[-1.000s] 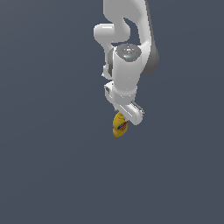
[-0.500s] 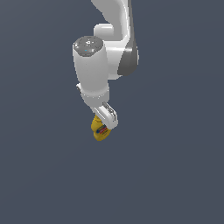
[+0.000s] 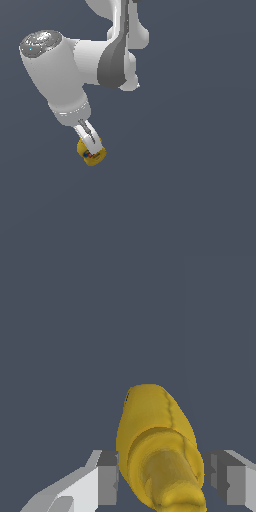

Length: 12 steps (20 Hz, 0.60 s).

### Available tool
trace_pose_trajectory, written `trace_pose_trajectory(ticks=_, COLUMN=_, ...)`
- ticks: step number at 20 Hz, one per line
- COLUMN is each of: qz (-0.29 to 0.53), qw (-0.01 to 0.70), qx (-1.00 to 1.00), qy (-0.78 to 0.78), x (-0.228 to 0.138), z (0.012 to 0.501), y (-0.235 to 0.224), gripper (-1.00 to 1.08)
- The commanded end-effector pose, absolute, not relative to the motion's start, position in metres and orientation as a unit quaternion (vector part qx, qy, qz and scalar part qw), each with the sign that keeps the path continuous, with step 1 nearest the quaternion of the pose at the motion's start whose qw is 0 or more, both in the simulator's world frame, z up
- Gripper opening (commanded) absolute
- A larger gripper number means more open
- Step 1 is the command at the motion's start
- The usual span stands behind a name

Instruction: Pick up the object and move it to a goal position.

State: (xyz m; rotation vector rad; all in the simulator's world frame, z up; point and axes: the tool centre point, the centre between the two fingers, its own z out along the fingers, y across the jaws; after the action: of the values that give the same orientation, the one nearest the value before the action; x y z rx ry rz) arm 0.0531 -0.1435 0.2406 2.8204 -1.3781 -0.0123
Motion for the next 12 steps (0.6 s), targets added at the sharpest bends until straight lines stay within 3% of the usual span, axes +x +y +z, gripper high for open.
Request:
trace_pose_trajectory(ticks=1, qz=0.0, qw=0.0, qx=0.899, qy=-0.438, x=0.062, z=0.251, y=-0.161, gripper=-1.0)
trace_pose_trajectory(ticks=12, qz=0.0, qw=0.0, qx=0.899, qy=-0.439, x=0.082, z=0.265, y=-0.204, gripper=-1.0)
